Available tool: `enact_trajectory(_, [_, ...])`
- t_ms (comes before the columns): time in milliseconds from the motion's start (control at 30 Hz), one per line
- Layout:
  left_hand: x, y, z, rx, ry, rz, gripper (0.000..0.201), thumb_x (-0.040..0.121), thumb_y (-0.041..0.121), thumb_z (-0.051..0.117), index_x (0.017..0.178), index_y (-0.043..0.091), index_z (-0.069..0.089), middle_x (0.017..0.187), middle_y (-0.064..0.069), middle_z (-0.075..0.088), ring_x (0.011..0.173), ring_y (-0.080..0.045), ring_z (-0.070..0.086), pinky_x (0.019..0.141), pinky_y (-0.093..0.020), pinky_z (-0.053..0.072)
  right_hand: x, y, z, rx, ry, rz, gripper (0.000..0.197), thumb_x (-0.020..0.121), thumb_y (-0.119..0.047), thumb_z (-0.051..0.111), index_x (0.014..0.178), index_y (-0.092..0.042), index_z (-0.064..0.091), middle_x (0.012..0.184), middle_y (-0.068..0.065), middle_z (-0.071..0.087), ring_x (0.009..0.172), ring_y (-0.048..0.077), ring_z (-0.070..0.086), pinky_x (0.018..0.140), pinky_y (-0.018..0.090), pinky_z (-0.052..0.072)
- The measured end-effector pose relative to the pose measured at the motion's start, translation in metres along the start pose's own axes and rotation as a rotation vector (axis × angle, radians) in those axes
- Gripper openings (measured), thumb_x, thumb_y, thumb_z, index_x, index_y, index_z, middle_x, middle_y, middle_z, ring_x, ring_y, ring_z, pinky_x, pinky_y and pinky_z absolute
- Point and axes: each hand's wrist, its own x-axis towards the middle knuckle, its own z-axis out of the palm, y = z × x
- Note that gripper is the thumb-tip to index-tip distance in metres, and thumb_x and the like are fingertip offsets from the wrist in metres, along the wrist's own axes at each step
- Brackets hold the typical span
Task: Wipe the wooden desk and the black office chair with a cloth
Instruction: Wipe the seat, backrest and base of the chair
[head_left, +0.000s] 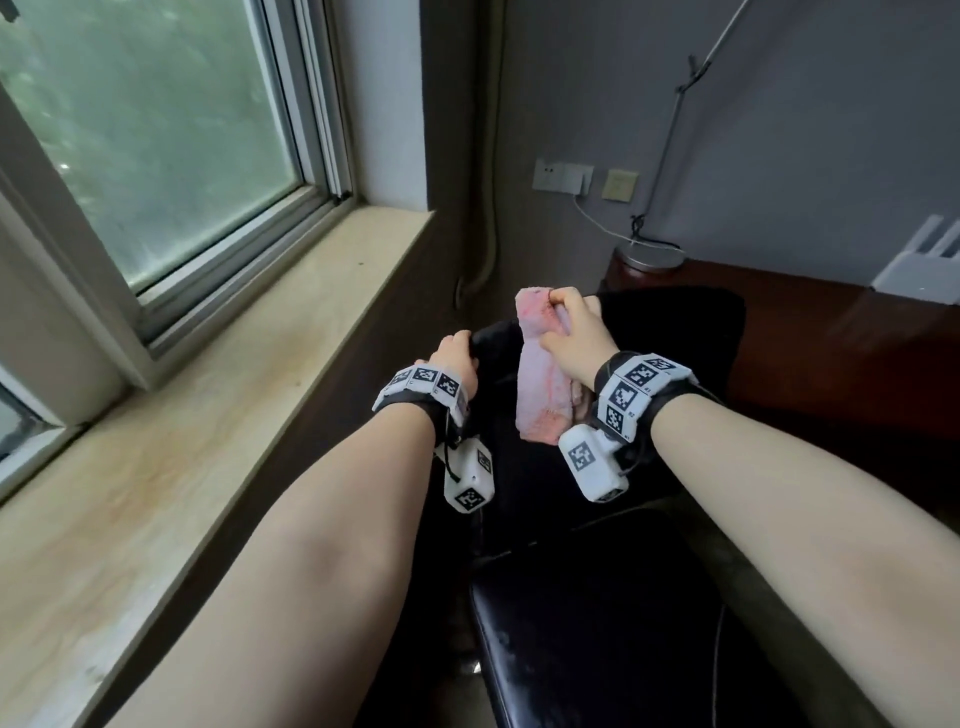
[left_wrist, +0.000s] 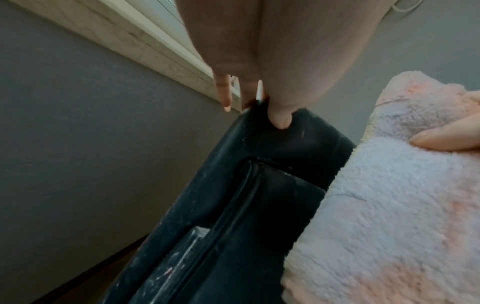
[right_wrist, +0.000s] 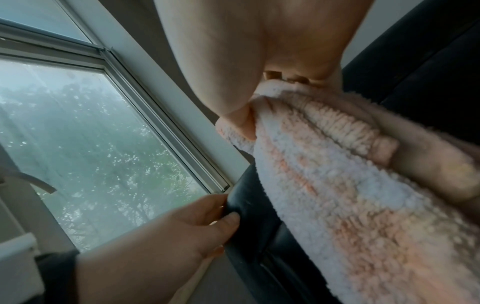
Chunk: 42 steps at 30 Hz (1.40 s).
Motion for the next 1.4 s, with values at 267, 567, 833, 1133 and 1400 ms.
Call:
enact_trajectory(267, [-0.012,-0.001,0.006,-0.184,0.055,-0.065,0.027,0.094,0.014,0.045,0.121,0.014,0.046,0.123,-0.009,0.055,0.107,-0.033,0.055,0.094,-0.045,0.043,-0.006,0.01,0.022,-0.07,-0.029,0.081,0.042,0.088,-0.003,0.044,0.125,-0.022,0.043,0.111,0.0,0.025,0.082,0.021,0.048,0.08,0.026,0.04])
enact_trajectory(567, [-0.097,-0.013,-0.001,-0.177,0.162,-0.255,0.032,0.092,0.01,0.049,0.124,0.01,0.046,0.122,-0.01,0.057,0.109,-0.03,0.055,0.081,-0.032,0.036,-0.055,0.006,0.023,-0.1,-0.223,-0.056,0.042,0.087,-0.003,0.045,0.125,-0.022,0.042,0.109,0.003,0.027,0.068,0.015,0.043,0.076,0.027,0.04])
enact_trajectory(833, [-0.224,-0.009,0.009,-0.076,0.221,-0.518,0.041,0.085,0.007,0.059,0.122,0.004,0.041,0.12,-0.019,0.055,0.11,-0.037,0.054,0.092,-0.046,0.044,-0.15,0.022,0.016,-0.118,-0.425,-0.181,0.048,0.089,-0.008,0.047,0.135,-0.019,0.038,0.125,0.01,0.028,0.081,0.024,0.047,0.084,0.03,0.044])
enact_trajectory(1133, [-0.335,0.026,0.024,-0.023,0.298,-0.779,0.017,0.081,-0.001,0.057,0.098,0.004,0.056,0.112,-0.01,0.062,0.105,-0.035,0.059,0.094,-0.052,0.044,-0.246,0.02,-0.008,-0.162,-0.492,-0.278,0.048,0.087,-0.005,0.046,0.132,-0.02,0.04,0.126,0.012,0.028,0.084,0.028,0.05,0.09,0.035,0.046])
enact_trajectory(1400, [-0.425,0.041,0.033,-0.24,0.191,-0.75,0.027,0.058,0.021,0.08,0.067,0.015,0.055,0.068,-0.003,0.061,0.066,-0.024,0.062,0.078,-0.041,0.054,-0.326,0.02,-0.034,-0.178,-0.424,-0.253,0.045,0.087,-0.007,0.048,0.13,-0.02,0.041,0.126,0.013,0.029,0.083,0.031,0.052,0.091,0.04,0.047])
